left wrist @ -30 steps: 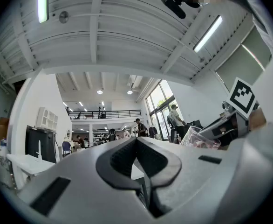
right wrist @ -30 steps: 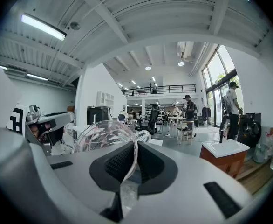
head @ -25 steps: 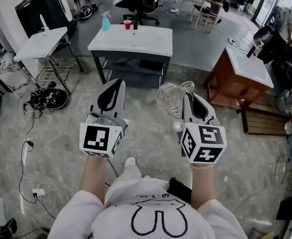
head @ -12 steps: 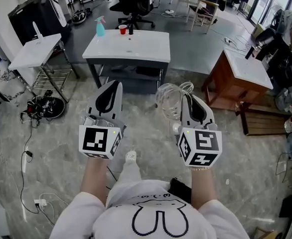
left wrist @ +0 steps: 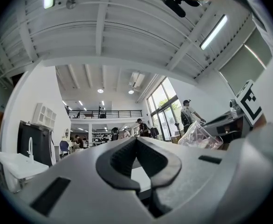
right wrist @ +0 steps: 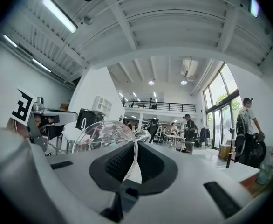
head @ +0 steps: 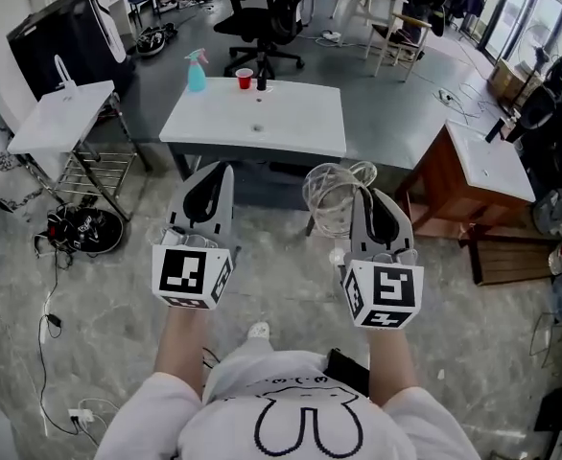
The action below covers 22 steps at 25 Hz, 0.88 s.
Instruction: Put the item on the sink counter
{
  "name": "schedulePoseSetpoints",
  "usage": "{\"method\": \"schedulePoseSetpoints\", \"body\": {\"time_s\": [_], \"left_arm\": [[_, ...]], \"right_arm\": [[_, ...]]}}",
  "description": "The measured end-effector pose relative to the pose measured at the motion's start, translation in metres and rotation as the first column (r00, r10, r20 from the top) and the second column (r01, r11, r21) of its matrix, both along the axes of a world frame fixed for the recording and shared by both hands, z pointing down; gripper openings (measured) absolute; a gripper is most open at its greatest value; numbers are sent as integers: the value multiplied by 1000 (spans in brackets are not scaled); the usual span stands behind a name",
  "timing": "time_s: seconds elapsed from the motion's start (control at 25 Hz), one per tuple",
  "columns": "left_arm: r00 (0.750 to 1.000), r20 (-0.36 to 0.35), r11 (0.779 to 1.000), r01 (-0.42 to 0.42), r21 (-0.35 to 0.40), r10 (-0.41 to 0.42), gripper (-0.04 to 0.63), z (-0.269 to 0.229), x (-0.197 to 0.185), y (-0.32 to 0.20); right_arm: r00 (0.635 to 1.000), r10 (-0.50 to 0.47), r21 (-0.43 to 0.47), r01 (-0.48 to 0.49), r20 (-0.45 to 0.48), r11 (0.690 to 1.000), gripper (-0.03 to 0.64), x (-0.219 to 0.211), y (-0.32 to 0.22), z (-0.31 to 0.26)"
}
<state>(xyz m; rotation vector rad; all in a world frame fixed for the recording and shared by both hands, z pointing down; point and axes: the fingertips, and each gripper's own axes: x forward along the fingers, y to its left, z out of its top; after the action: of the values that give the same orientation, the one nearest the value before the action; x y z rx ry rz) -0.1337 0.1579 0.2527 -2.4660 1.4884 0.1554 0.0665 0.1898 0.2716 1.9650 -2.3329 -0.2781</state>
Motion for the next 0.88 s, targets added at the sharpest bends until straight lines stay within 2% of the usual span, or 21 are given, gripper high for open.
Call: {"method": "schedulePoseSetpoints", "body": {"time_s": [0.12, 0.2, 0.52, 0.88], "left_arm": [[1000, 5, 1000, -9, 1, 9, 9, -2, -12, -39], [1000, 6, 1000, -16, -2, 16, 9, -3, -19, -63], [999, 7, 998, -46, -31, 46, 9, 9, -28, -132], [998, 17, 997, -51, -56, 53, 9, 28, -13, -193]], "right_arm": [[1000, 4, 54, -3, -26, 999, 43, -13, -36, -5], [1000, 13, 60, -12, -24, 998, 43, -18, -59, -5], [998, 53, 19, -52, -24, 998, 43, -19, -123, 5], [997, 71, -25, -72, -18, 997, 43, 2, -182, 26]]}}
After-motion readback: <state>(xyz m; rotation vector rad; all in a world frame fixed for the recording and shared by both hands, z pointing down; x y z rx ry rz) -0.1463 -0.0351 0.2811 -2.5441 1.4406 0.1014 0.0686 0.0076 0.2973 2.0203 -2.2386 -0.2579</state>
